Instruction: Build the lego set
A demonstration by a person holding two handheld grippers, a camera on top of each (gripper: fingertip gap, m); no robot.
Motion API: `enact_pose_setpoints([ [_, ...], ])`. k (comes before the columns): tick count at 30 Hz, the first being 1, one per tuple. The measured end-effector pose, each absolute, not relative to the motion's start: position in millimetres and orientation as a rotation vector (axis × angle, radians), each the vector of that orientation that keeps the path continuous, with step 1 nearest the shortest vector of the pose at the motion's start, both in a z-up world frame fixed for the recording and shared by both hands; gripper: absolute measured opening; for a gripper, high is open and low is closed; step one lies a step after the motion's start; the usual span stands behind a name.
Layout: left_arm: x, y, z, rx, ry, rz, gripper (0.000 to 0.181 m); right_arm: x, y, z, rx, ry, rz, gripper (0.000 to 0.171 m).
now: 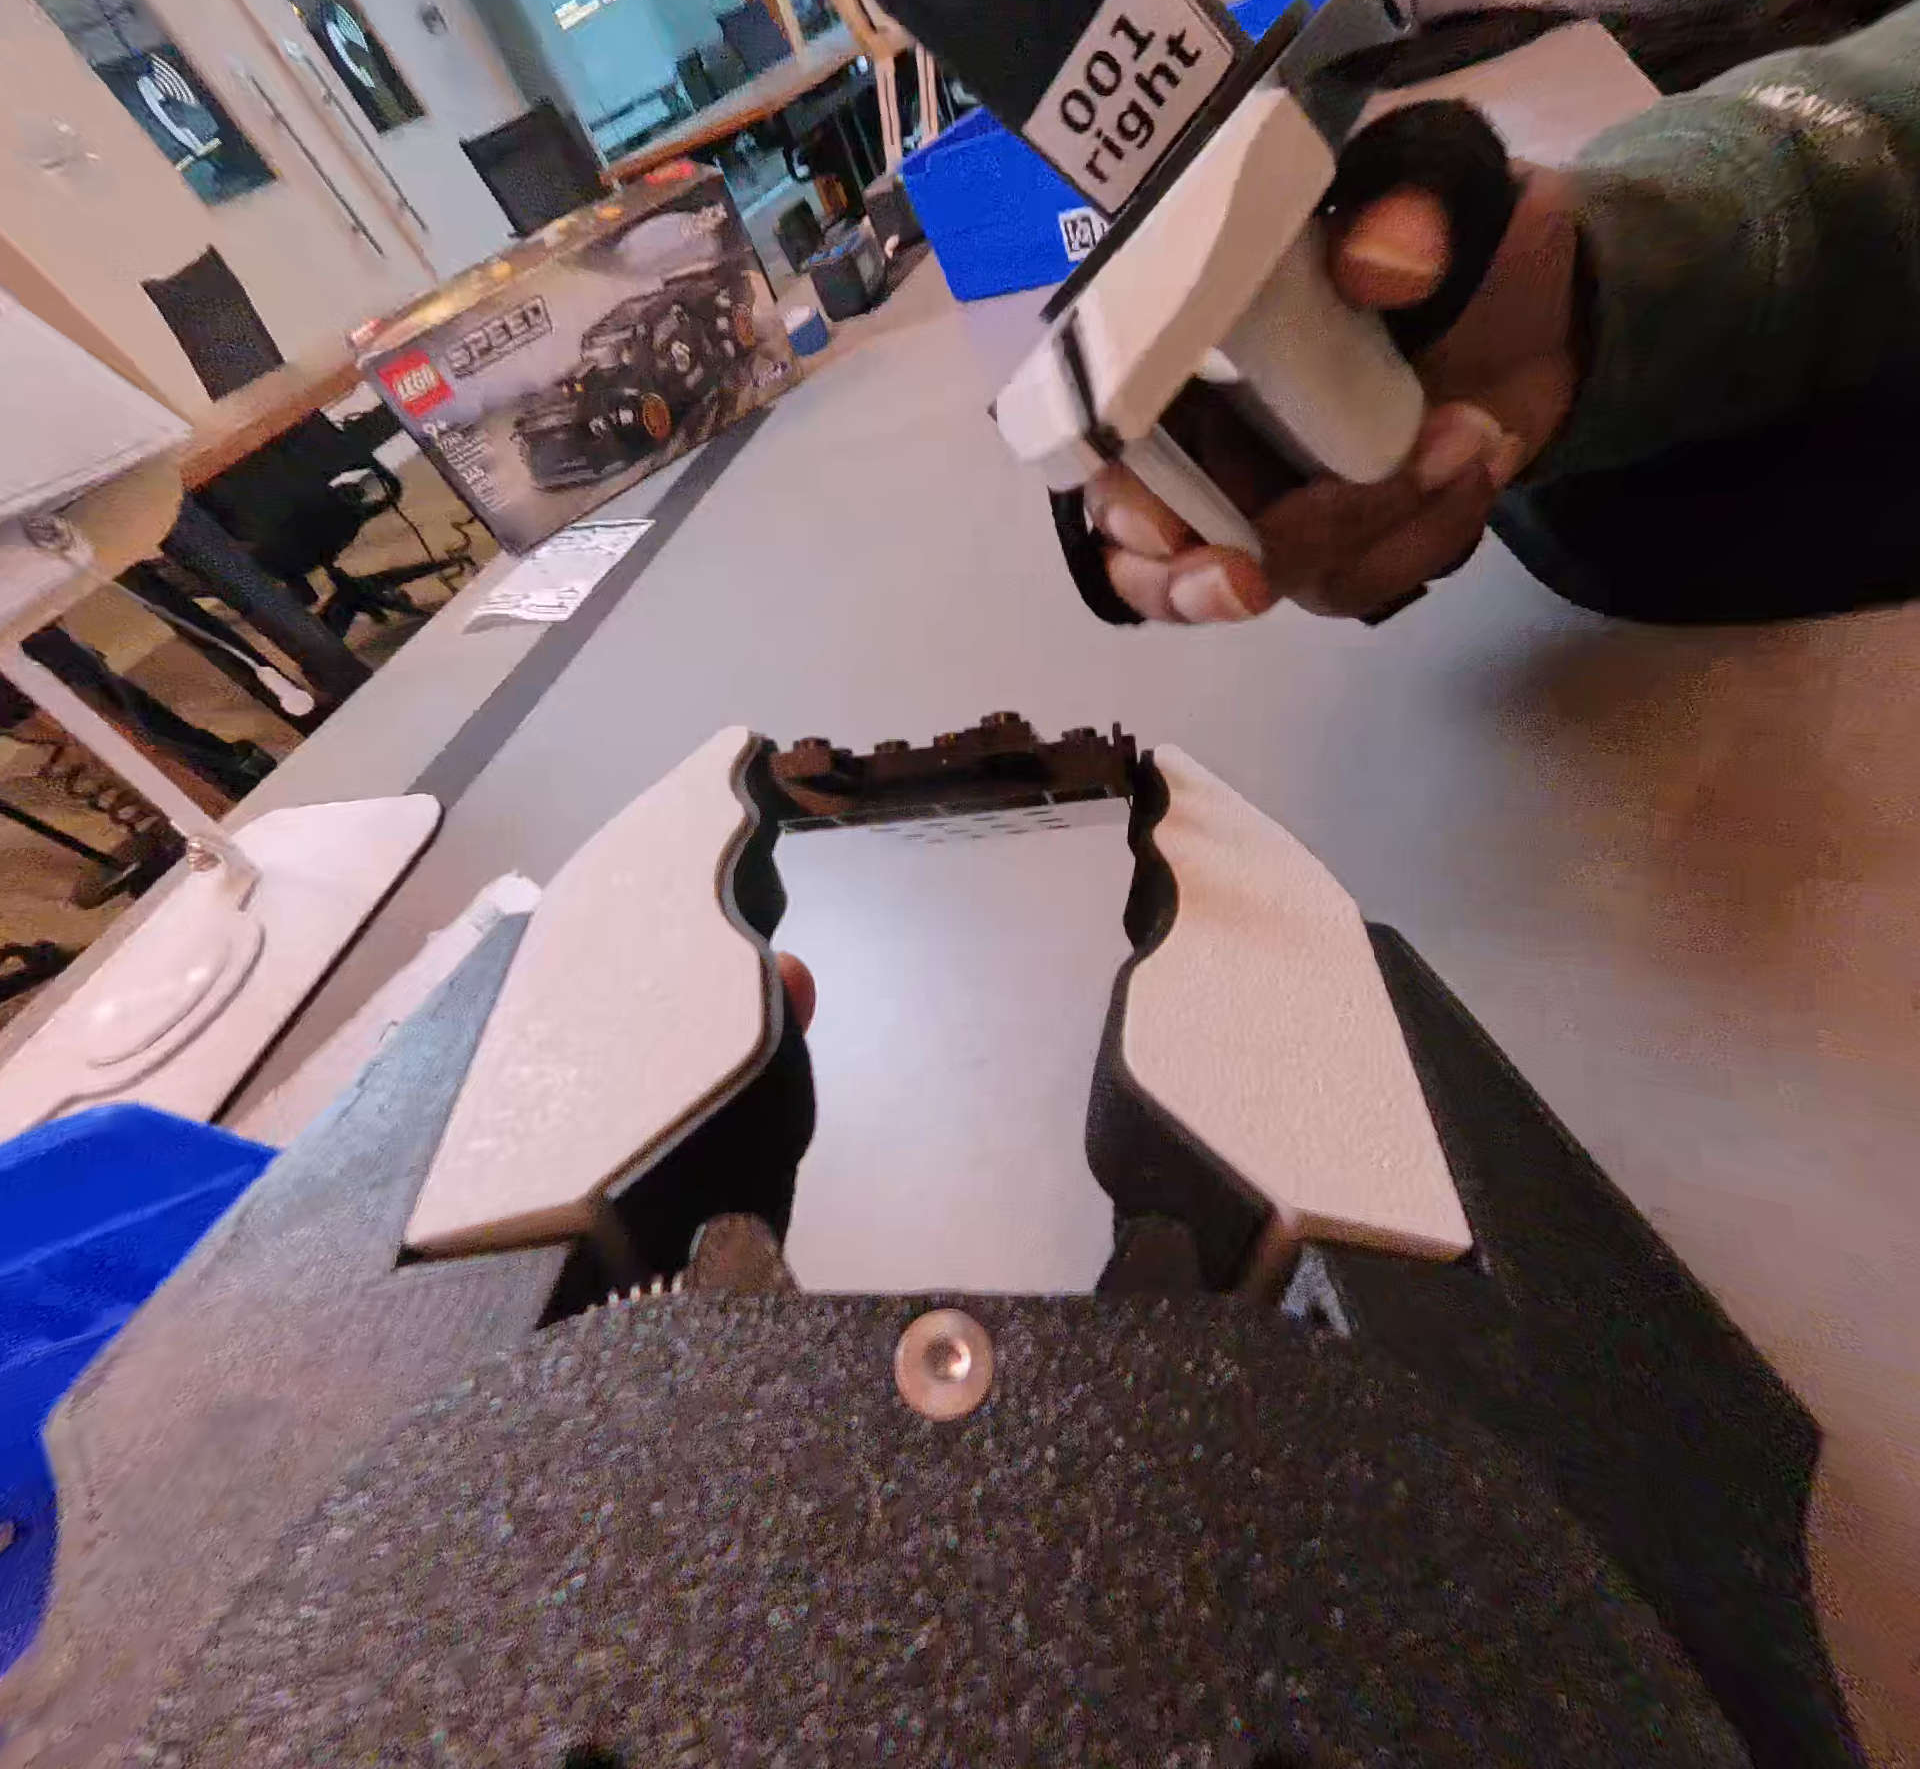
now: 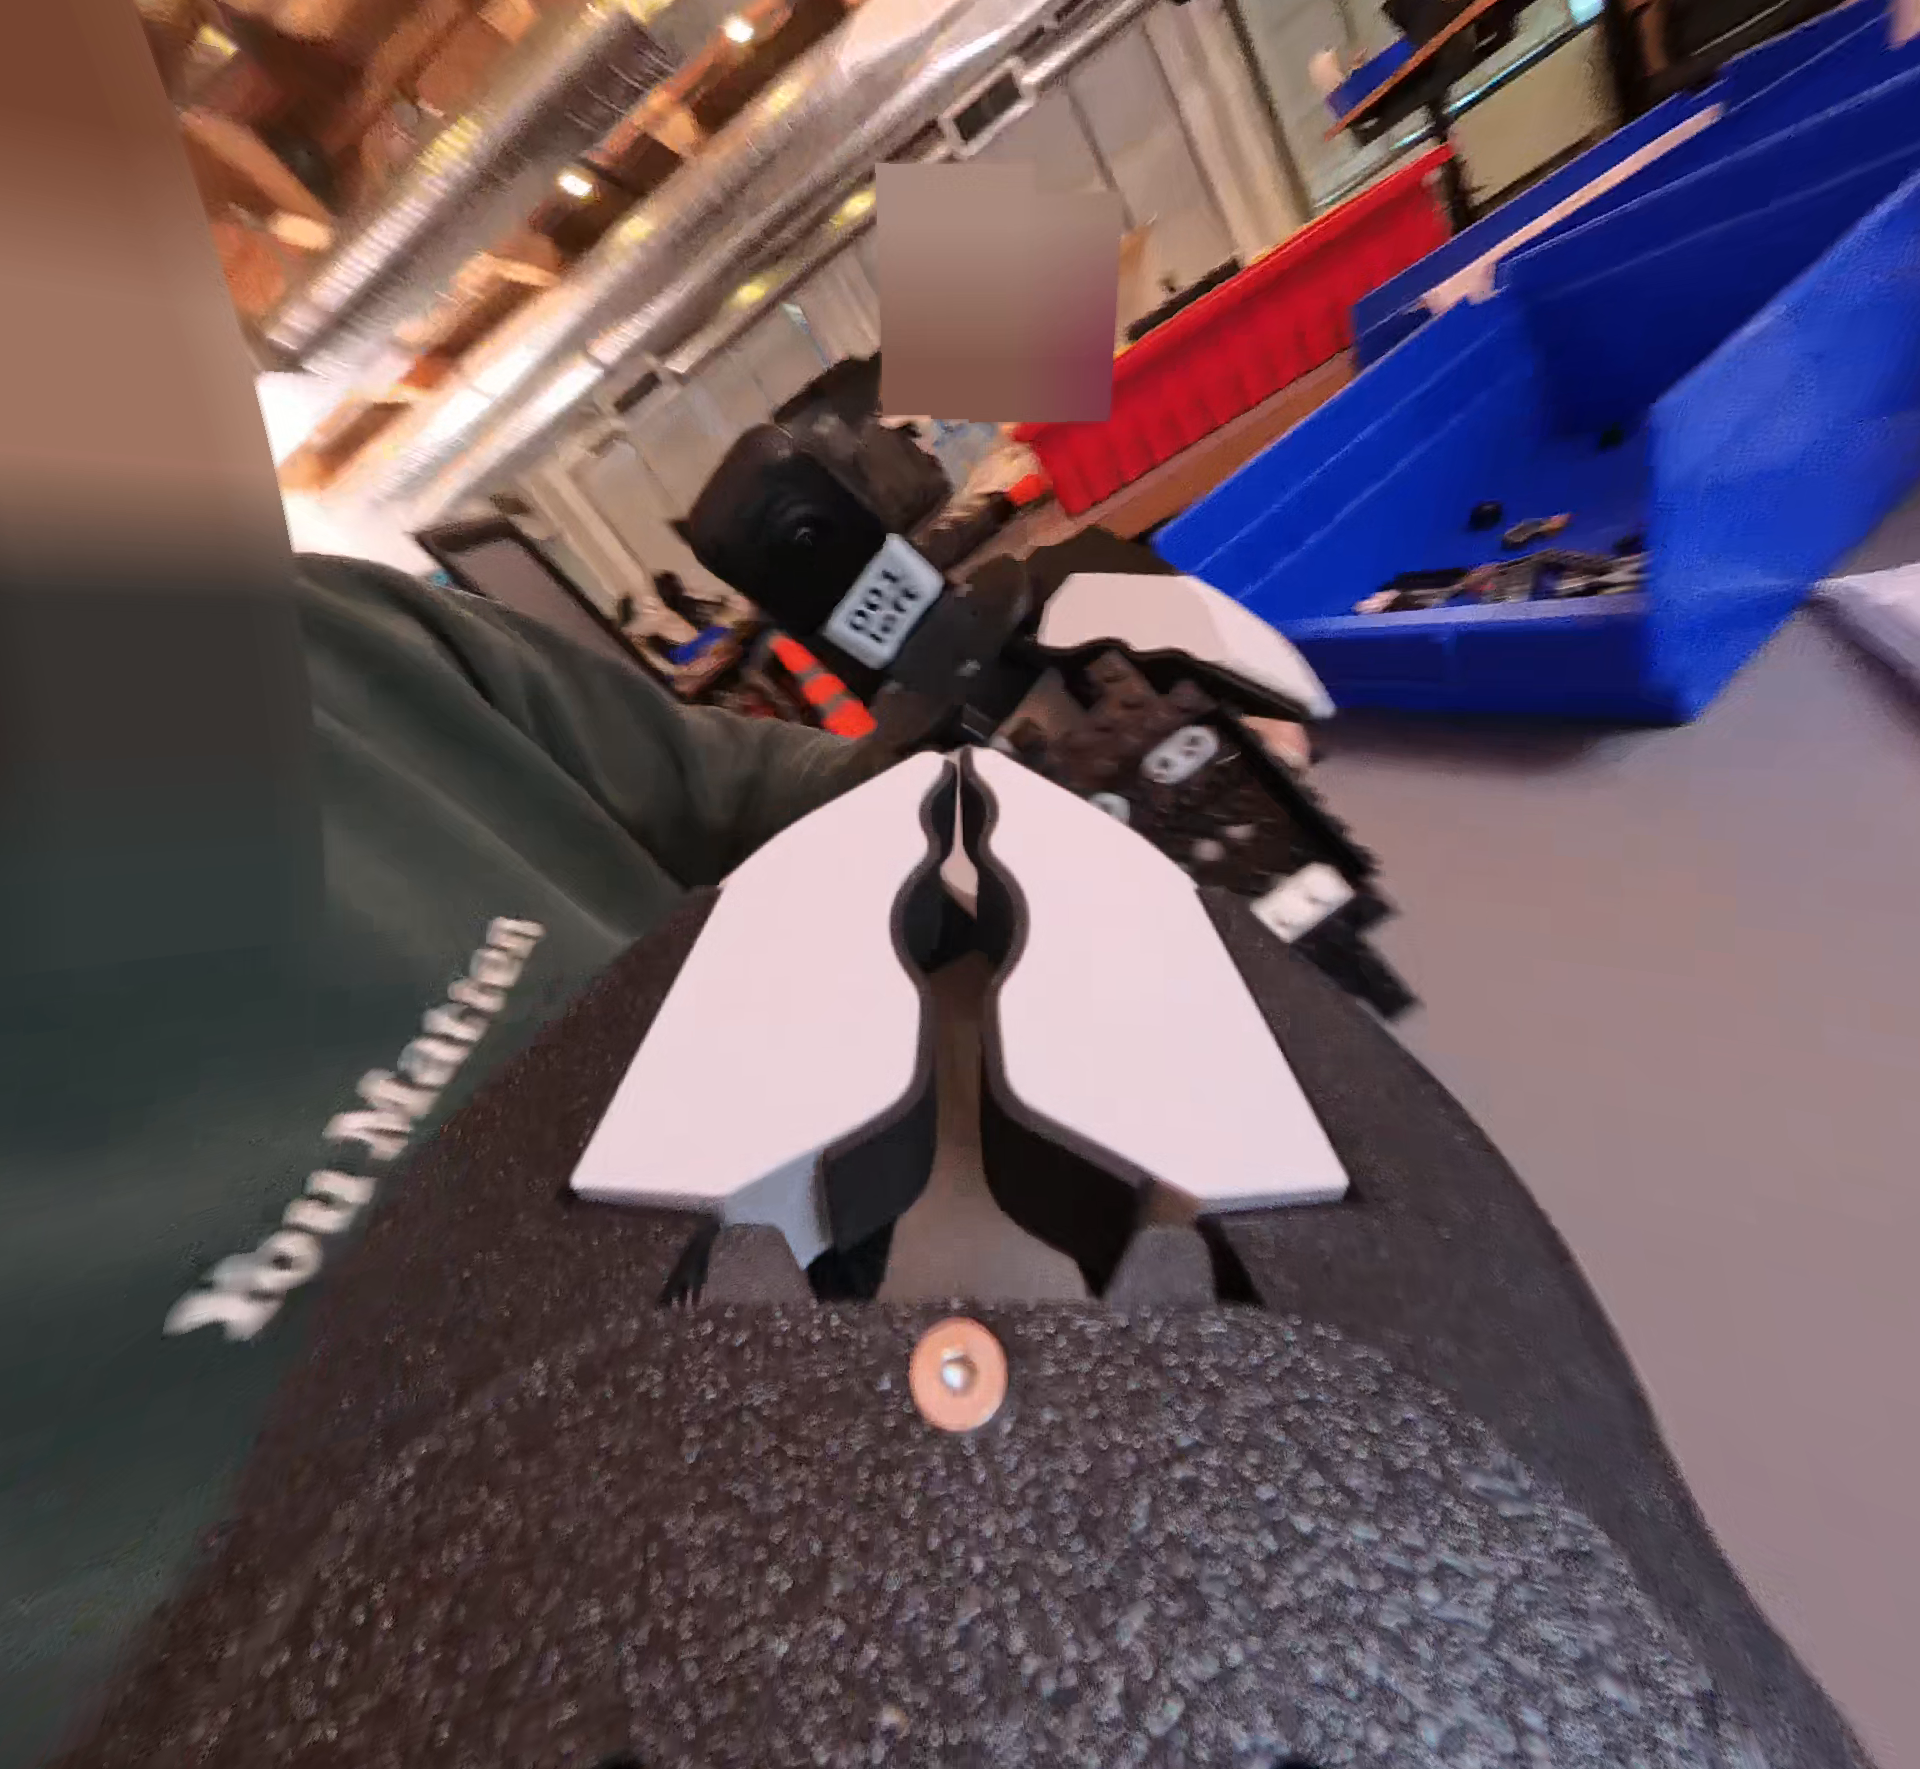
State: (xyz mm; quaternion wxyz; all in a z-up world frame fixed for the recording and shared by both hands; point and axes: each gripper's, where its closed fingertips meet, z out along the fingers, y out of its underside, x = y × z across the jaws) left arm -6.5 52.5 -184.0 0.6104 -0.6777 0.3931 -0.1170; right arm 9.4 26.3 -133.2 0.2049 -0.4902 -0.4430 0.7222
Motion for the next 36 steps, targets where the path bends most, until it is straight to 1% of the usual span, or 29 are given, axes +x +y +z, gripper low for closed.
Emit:
enact_pose_setpoints([
  [3,-4.2,43.4,-182.7,-1.547,0.857,-0.457,0.065,6.9,34.0,-148.4,-1.369,-1.363,1.743,0.014],
  [4,-1.5,40.9,-181.6,-1.541,0.839,-0.531,0.065,5.1,31.8,-150.8,-1.372,-1.383,1.736,0.019],
  [9,7.1,34.5,-169.7,-1.467,0.789,-0.734,0.065,-3.5,17.7,-159.2,-1.412,-1.432,1.753,0.030],
  [11,9.9,33.0,-168.9,-1.439,0.812,-0.712,0.065,-6.3,13.5,-159.3,-1.462,-1.413,1.812,0.040],
  [13,13.9,30.9,-172.0,-1.421,0.861,-0.651,0.065,-8.2,13.0,-160.4,-1.498,-1.394,1.830,0.045],
  [18,16.8,28.2,-173.8,-1.394,0.914,-0.573,0.065,-8.9,8.7,-157.4,-1.529,-1.353,1.932,0.047],
  [21,20.0,27.3,-177.8,-1.387,0.960,-0.518,0.064,-9.6,7.1,-155.2,-1.540,-1.299,2.021,0.043],
  [24,21.5,26.2,-174.0,-1.380,0.945,-0.560,0.064,-8.6,9.0,-153.2,-1.539,-1.274,2.068,0.038],
  [27,22.1,30.6,-175.4,-1.402,0.943,-0.539,0.064,-7.7,14.0,-154.1,-1.550,-1.231,2.119,0.036],
  [33,16.7,42.6,-186.6,-1.496,0.910,-0.433,0.063,-10.8,26.4,-162.3,-1.595,-1.197,2.075,0.034],
  [36,10.5,48.0,-190.0,-1.545,0.882,-0.369,0.065,-8.5,40.6,-152.7,-1.591,-1.046,2.162,0.032],
])
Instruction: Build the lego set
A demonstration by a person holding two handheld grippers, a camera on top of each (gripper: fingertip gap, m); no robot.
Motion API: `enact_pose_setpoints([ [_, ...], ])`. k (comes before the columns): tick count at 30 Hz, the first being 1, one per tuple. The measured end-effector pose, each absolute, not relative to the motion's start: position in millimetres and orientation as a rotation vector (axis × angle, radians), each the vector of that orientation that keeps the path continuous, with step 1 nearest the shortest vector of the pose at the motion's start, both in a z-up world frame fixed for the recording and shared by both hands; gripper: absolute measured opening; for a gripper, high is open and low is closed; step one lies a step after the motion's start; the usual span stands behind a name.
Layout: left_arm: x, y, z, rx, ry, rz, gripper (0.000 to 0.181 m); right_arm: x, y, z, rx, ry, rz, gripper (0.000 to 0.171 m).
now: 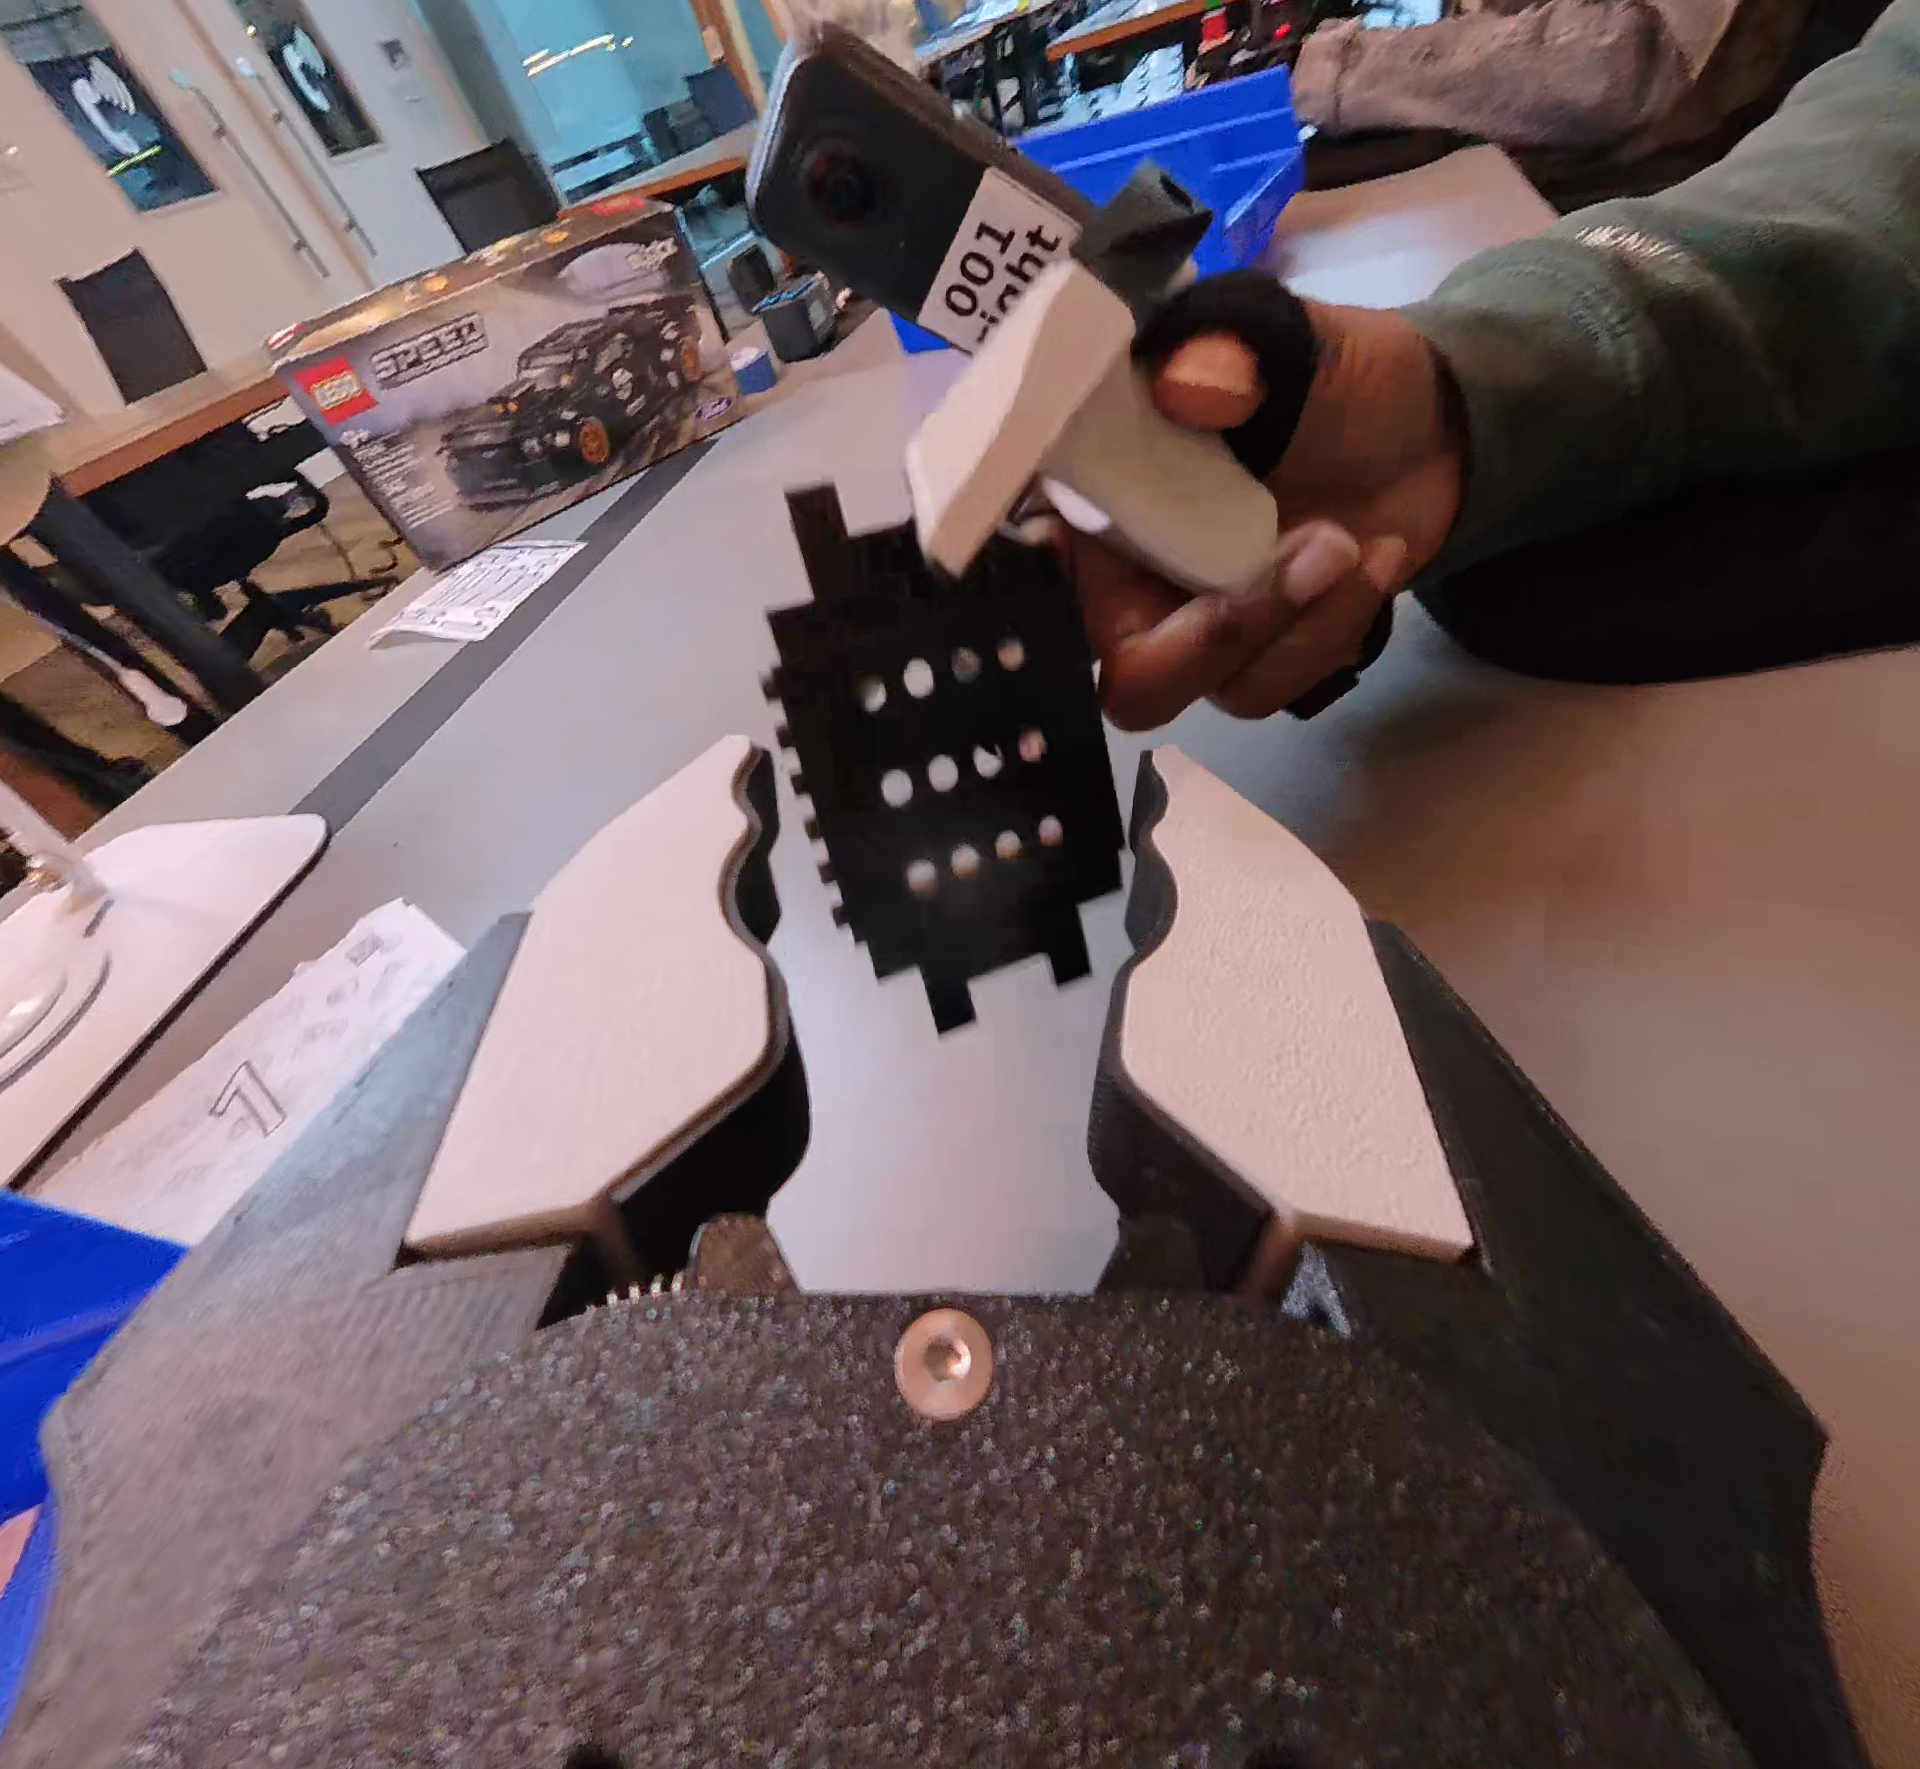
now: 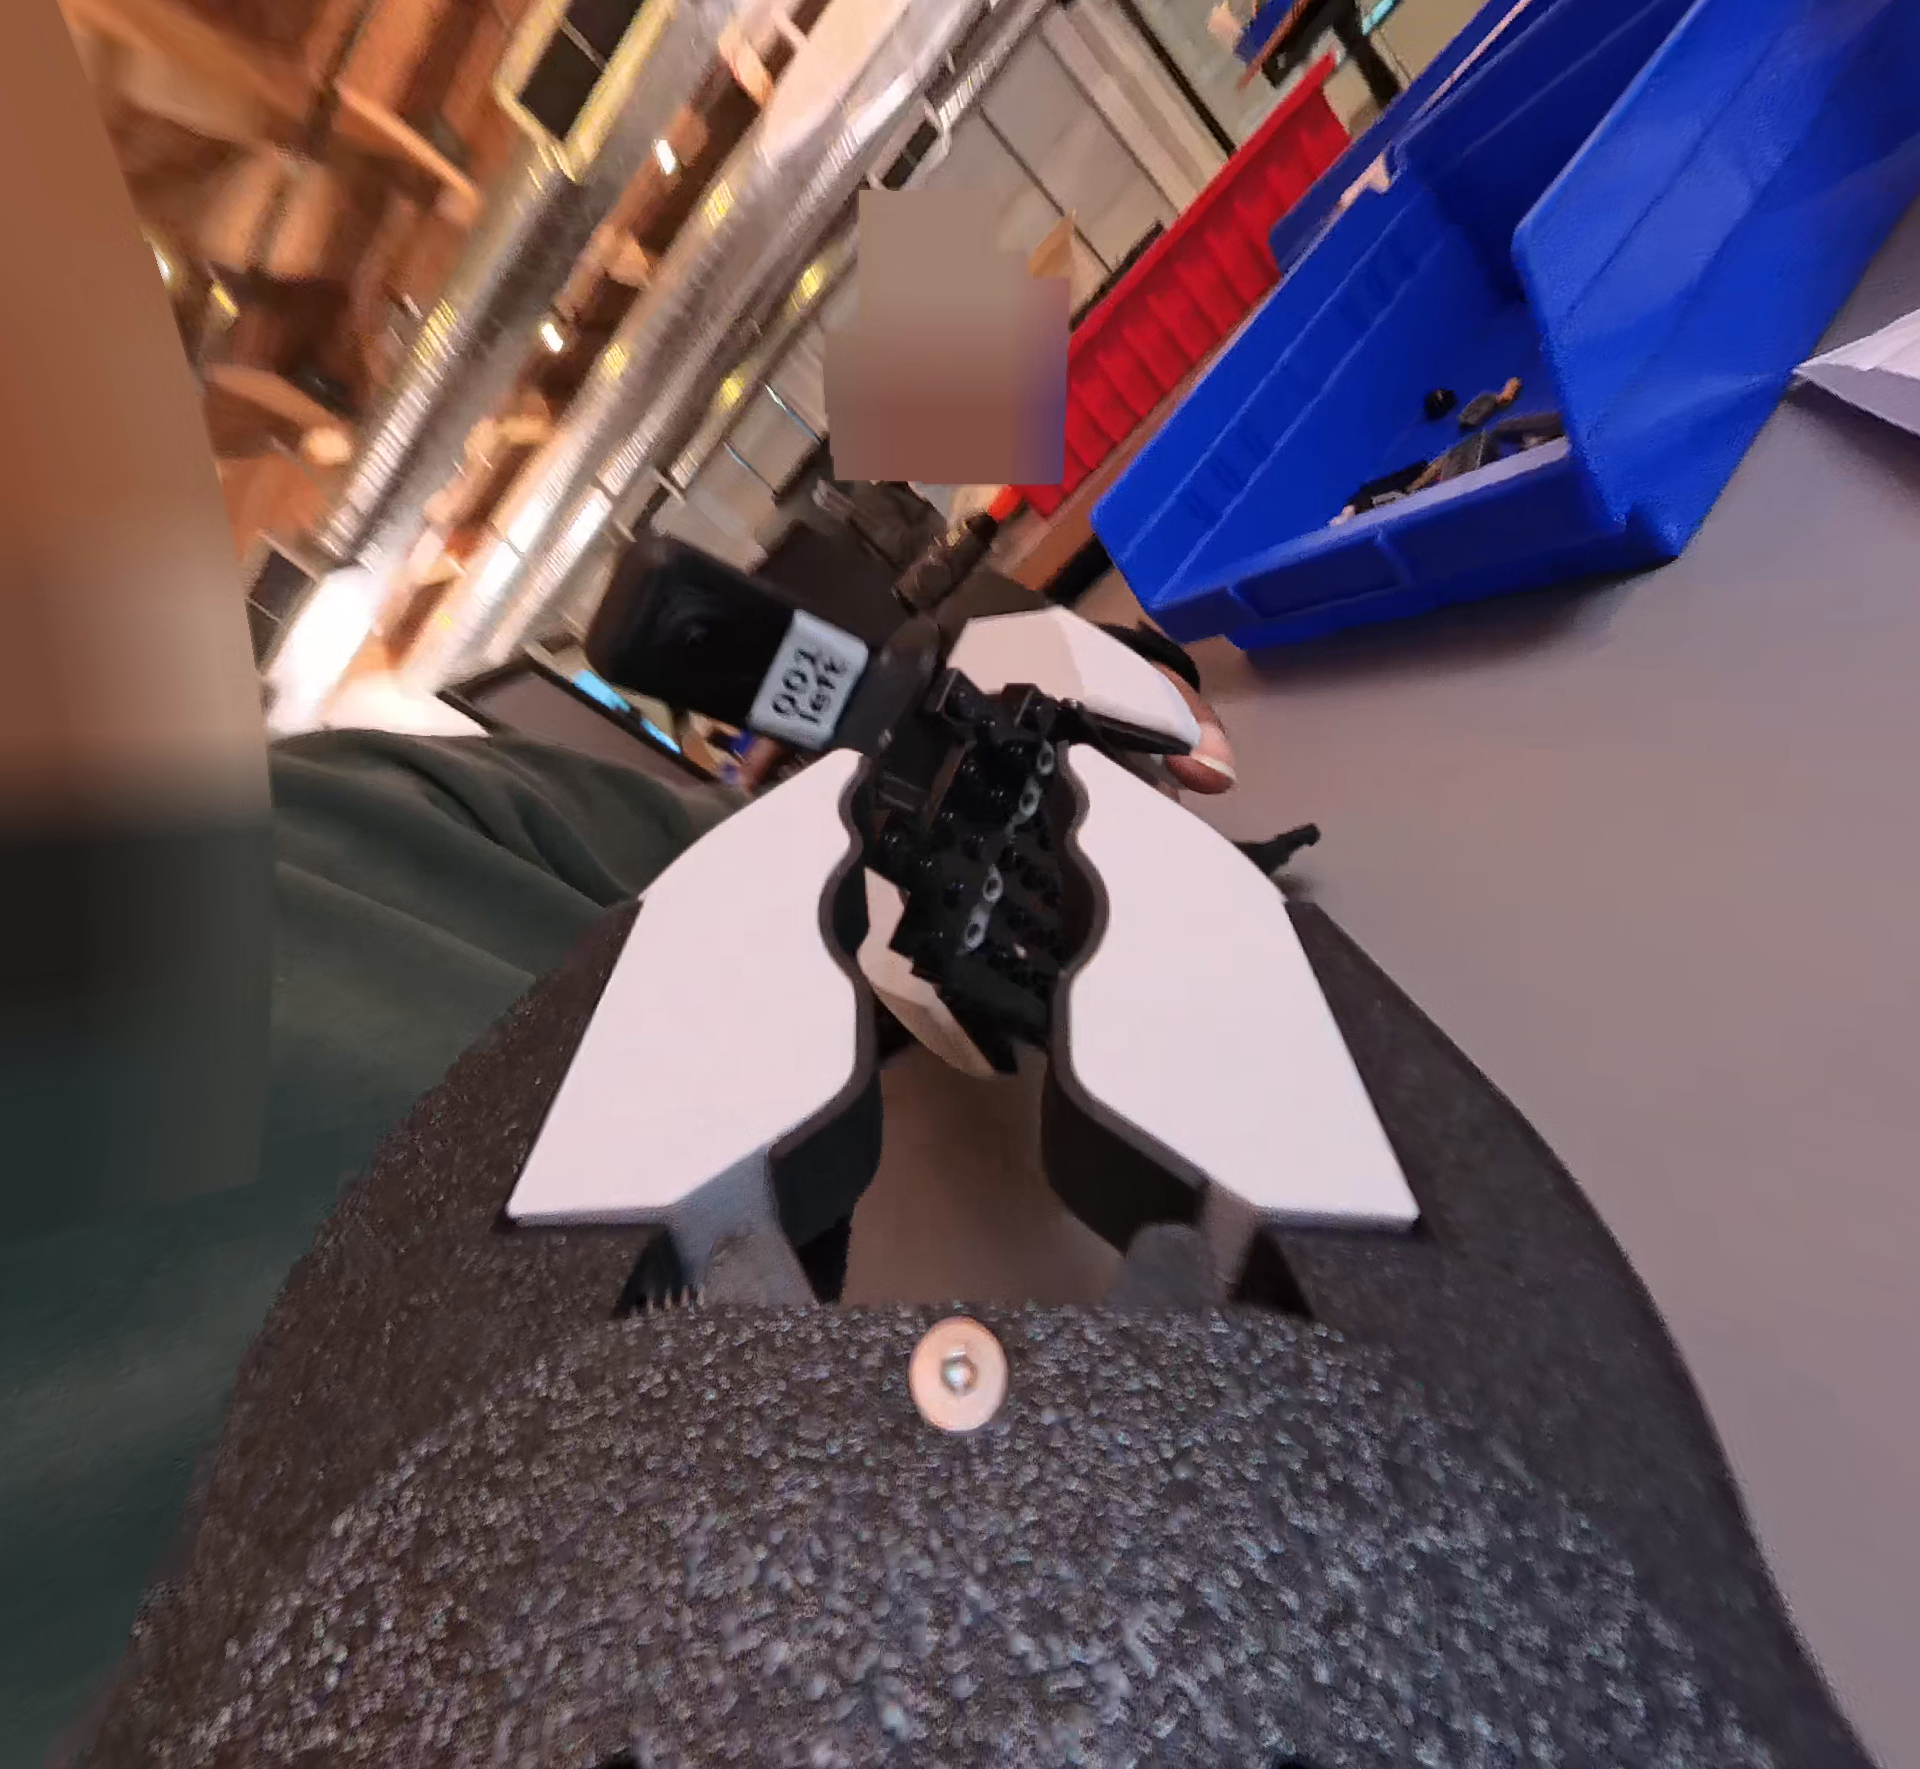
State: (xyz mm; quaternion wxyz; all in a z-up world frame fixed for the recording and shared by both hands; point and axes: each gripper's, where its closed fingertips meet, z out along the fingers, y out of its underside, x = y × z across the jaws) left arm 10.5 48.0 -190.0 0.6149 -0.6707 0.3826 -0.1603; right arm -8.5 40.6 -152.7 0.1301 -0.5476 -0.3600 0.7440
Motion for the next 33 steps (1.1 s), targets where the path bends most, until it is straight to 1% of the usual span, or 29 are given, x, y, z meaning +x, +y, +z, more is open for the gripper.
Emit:
enact_pose_setpoints([
  [1,9.3,48.7,-191.3,-1.559,0.876,-0.364,0.067,-6.6,46.3,-148.9,-1.590,-0.975,2.230,0.031],
  [2,9.5,48.1,-190.6,-1.569,0.859,-0.394,0.067,-3.9,50.6,-146.0,-1.579,-0.919,2.306,0.026],
  [3,9.3,47.9,-186.8,-1.576,0.815,-0.453,0.067,-1.5,53.8,-144.8,-1.568,-0.880,2.368,0.015],
  [5,9.2,44.7,-175.4,-1.585,0.707,-0.666,0.056,2.2,56.7,-140.6,-1.531,-0.822,2.491,0.009],
  [7,6.4,42.1,-171.8,-1.613,0.627,-0.869,0.029,-0.8,56.5,-145.3,-1.558,-0.834,2.473,0.010],
  [8,5.0,41.6,-175.2,-1.641,0.620,-0.918,0.023,-2.2,55.1,-147.9,-1.562,-0.870,2.429,0.009],
  [13,5.4,36.2,-174.7,-1.657,0.616,-1.021,0.017,-2.8,53.7,-149.1,-1.537,-0.977,2.270,0.009],
  [16,3.4,37.0,-180.4,-1.684,0.638,-0.990,0.013,-2.7,49.1,-150.8,-1.480,-1.110,2.102,0.010],
  [18,3.4,35.1,-180.9,-1.667,0.711,-0.897,0.008,-0.2,42.9,-151.2,-1.382,-1.269,1.909,0.013],
  [19,3.8,34.6,-183.0,-1.653,0.781,-0.785,0.008,1.1,40.7,-155.0,-1.345,-1.359,1.784,0.015],
  [21,1.9,37.7,-190.2,-1.609,0.945,-0.439,0.008,2.9,42.4,-171.0,-1.302,-1.516,1.501,0.022],
  [23,-1.2,41.9,-195.9,-1.542,1.071,-0.121,0.007,6.1,46.1,-183.8,-1.276,-1.602,1.314,0.030],
  [25,-5.4,46.0,-199.1,-1.474,1.150,0.114,0.007,10.0,49.0,-188.2,-1.321,-1.629,1.305,0.038],
  [29,-21.3,58.0,-203.8,-1.408,1.222,0.446,0.007,11.1,67.0,-193.2,-1.440,-1.576,1.252,0.042],
  [31,-29.1,63.0,-205.6,-1.385,1.246,0.564,0.007,9.4,68.3,-197.4,-1.551,-1.536,1.309,0.047],
  [33,-33.6,66.3,-210.1,-1.382,1.269,0.639,0.007,8.4,70.3,-199.7,-1.645,-1.481,1.377,0.047],
])
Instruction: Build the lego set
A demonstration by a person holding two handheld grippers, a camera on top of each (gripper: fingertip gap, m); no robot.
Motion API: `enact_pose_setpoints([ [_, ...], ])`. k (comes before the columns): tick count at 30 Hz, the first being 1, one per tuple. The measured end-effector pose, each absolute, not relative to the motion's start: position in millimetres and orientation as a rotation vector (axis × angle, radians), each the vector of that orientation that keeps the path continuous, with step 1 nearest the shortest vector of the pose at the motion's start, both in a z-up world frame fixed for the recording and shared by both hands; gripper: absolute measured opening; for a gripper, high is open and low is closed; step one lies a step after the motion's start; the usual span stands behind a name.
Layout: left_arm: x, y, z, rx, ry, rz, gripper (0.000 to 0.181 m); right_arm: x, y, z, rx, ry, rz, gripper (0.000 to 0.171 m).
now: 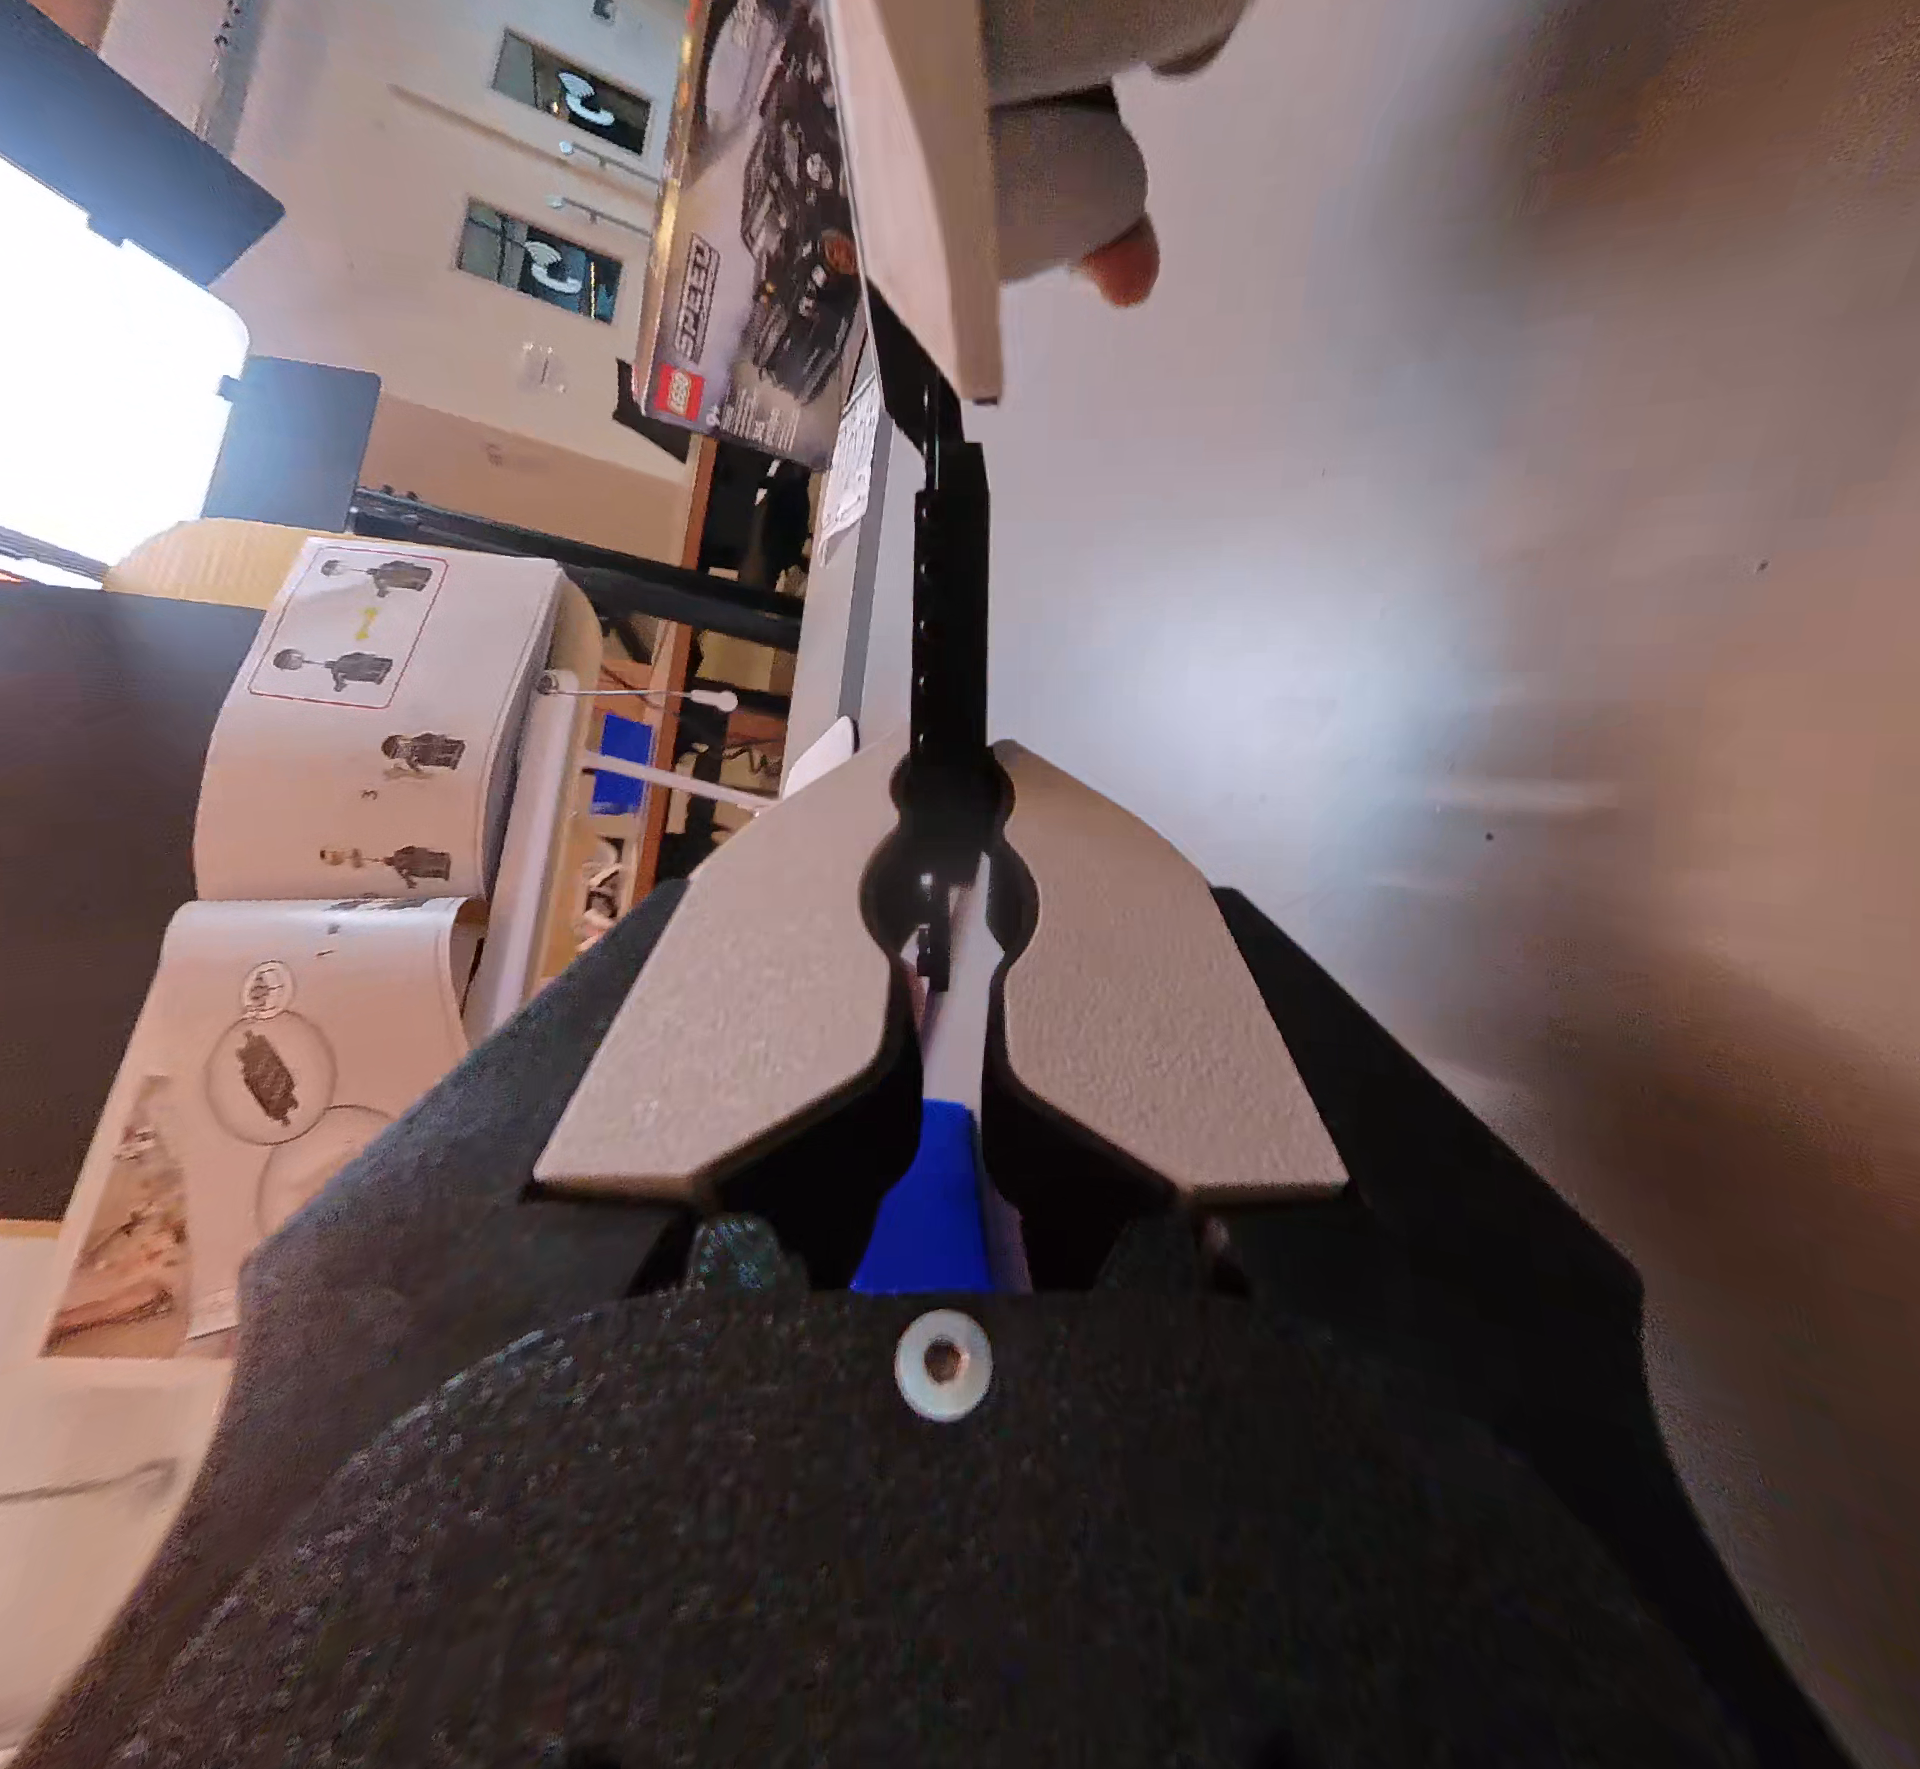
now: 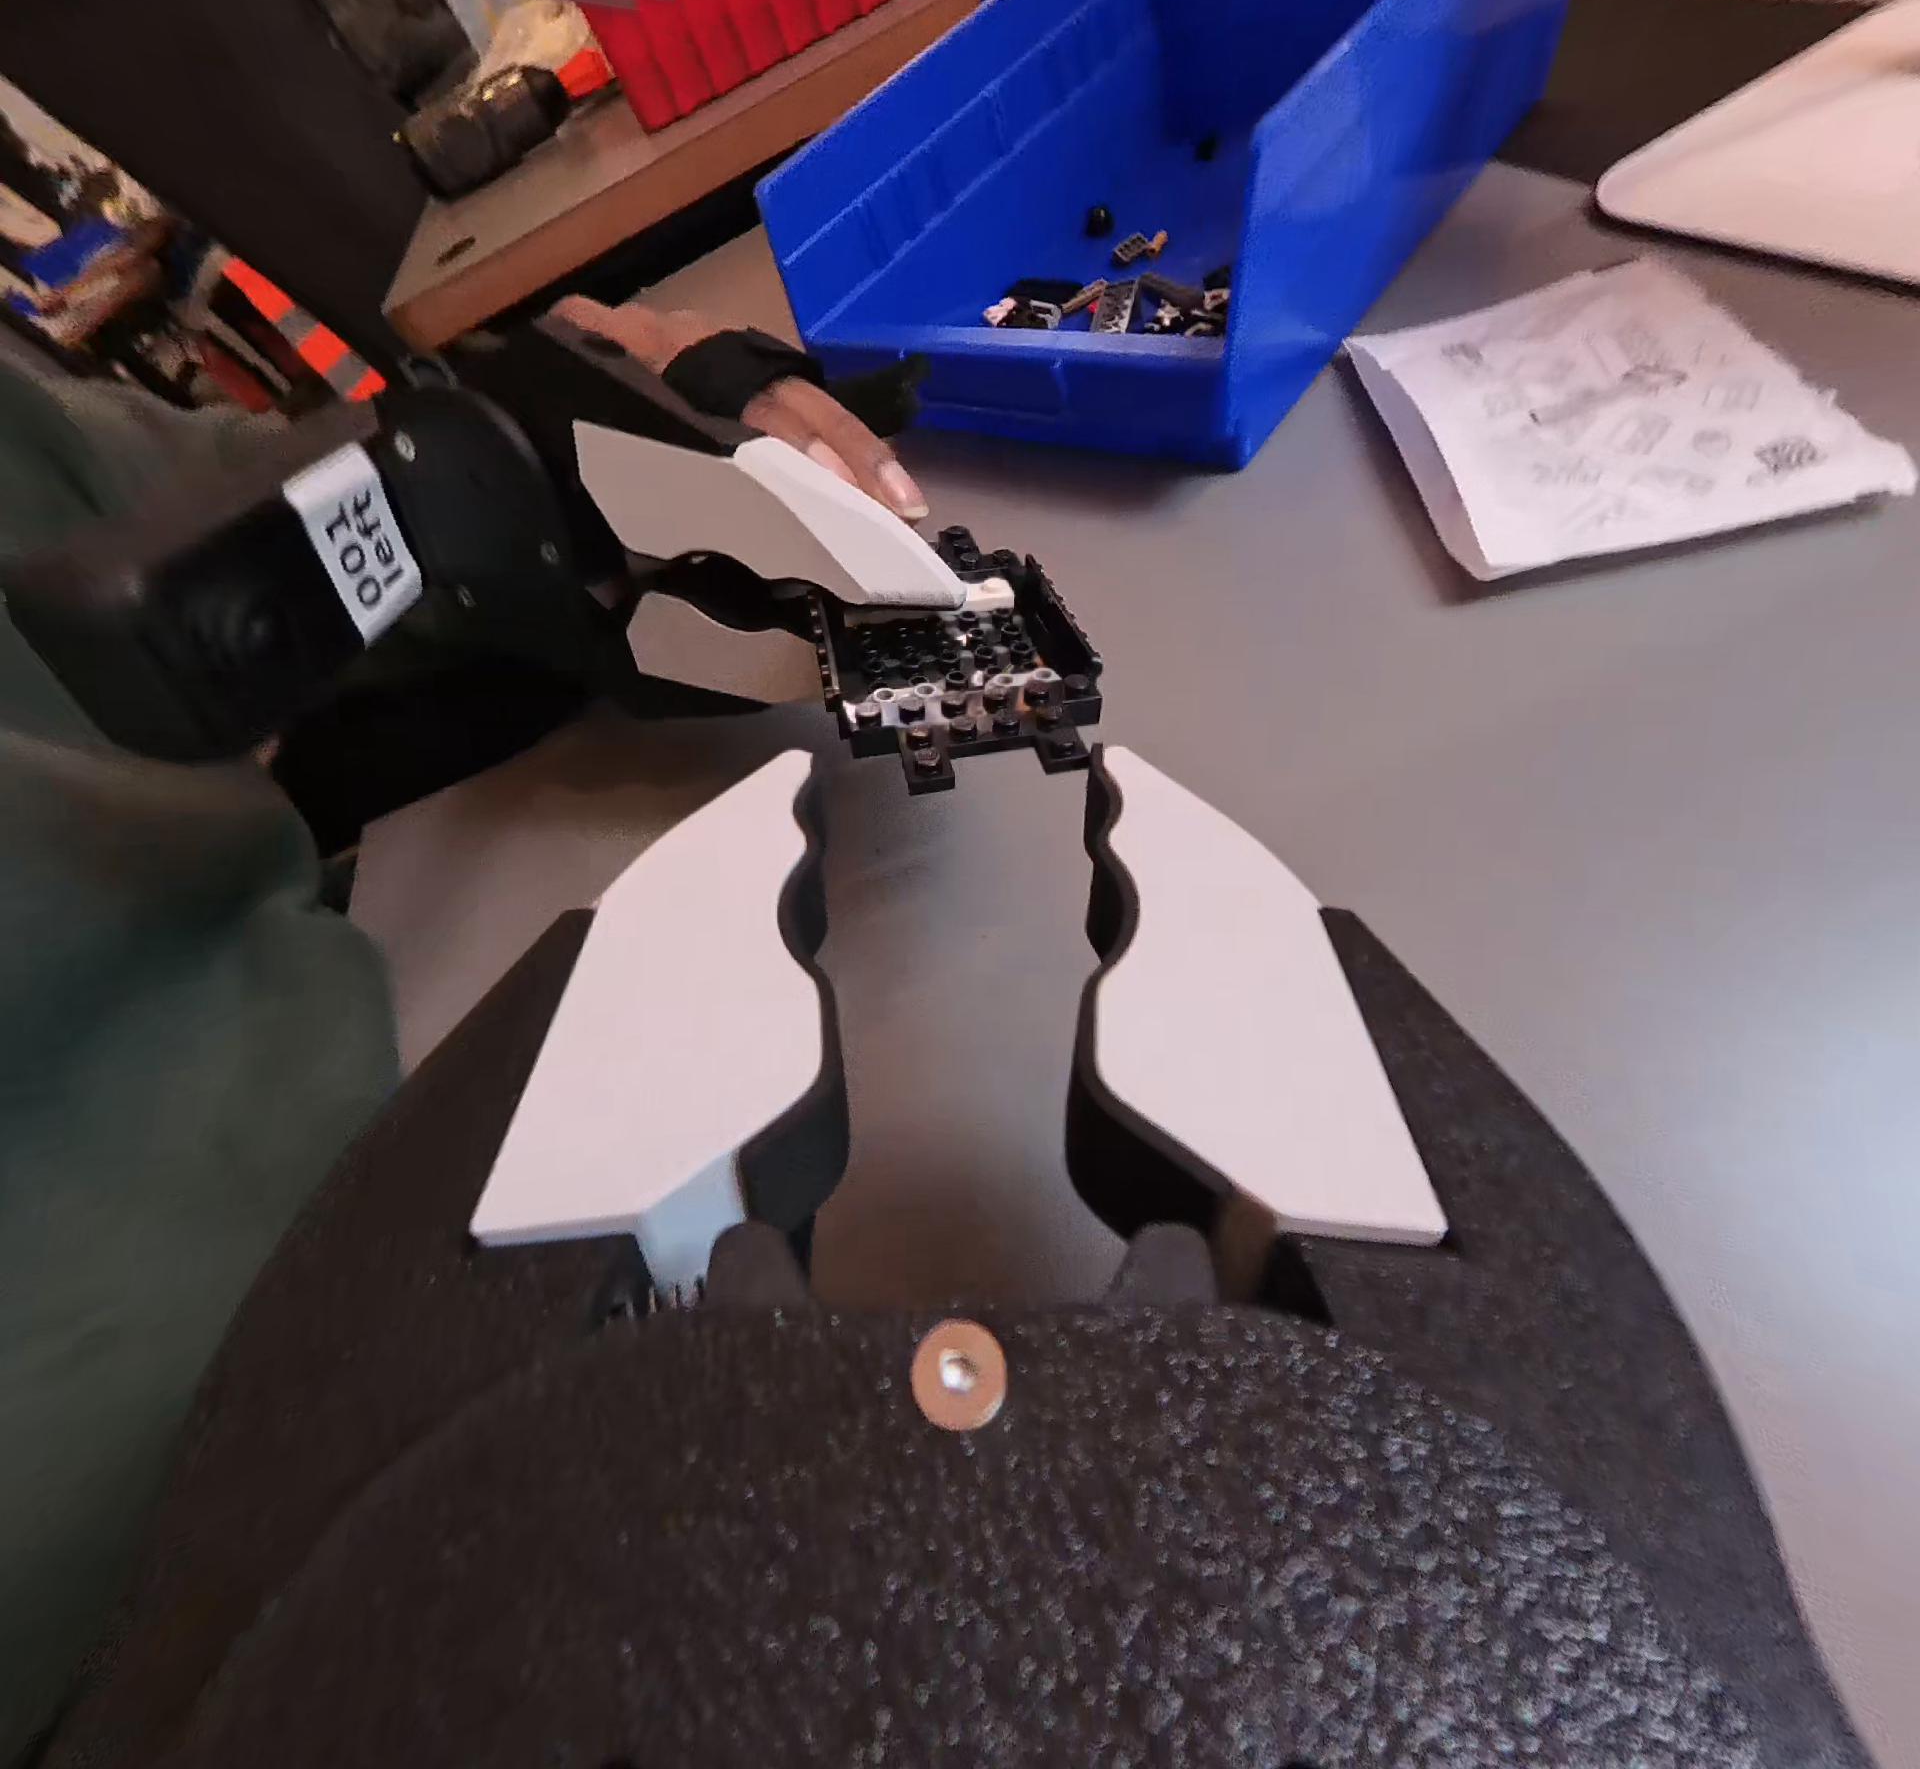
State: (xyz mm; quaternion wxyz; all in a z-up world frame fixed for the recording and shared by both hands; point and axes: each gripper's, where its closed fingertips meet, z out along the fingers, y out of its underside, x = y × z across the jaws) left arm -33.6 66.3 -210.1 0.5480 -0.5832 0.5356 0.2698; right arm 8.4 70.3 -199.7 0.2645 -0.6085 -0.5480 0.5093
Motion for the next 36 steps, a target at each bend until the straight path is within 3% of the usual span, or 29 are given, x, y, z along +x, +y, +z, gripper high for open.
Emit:
enact_pose_setpoints([
  [7,-37.5,69.6,-217.0,-1.362,1.310,0.737,0.007,11.6,77.9,-210.8,-1.840,-1.389,1.477,0.028],
  [12,-39.5,70.5,-214.5,-1.348,1.310,0.765,0.007,11.0,61.8,-201.8,-1.819,-1.408,1.603,0.029],
  [14,-36.1,69.3,-215.4,-1.340,1.317,0.759,0.007,6.7,61.1,-209.0,-1.843,-1.400,1.561,0.010],
  [17,-34.9,68.4,-208.7,-1.329,1.262,0.707,0.007,7.5,61.2,-199.0,-1.762,-1.399,1.623,0.008],
  [18,-32.7,67.3,-204.7,-1.339,1.220,0.636,0.009,8.5,61.7,-197.6,-1.737,-1.412,1.612,0.008],
  [20,-29.0,64.9,-194.7,-1.396,1.086,0.402,0.030,11.6,65.4,-192.9,-1.668,-1.428,1.564,0.008],
  [24,-29.0,58.0,-171.1,-1.557,0.748,-0.339,0.062,22.7,62.6,-169.6,-1.419,-1.479,1.609,0.008],
  [27,-28.1,49.6,-164.9,-1.561,0.661,-0.713,0.064,23.9,60.1,-171.1,-1.376,-1.505,1.609,0.008],
  [31,-18.8,42.7,-164.7,-1.529,0.736,-0.705,0.062,21.8,55.7,-173.7,-1.356,-1.514,1.646,0.008],
  [36,-9.8,44.6,-167.3,-1.537,0.754,-0.622,0.081,21.0,42.6,-165.0,-1.278,-1.513,1.748,0.008],
])
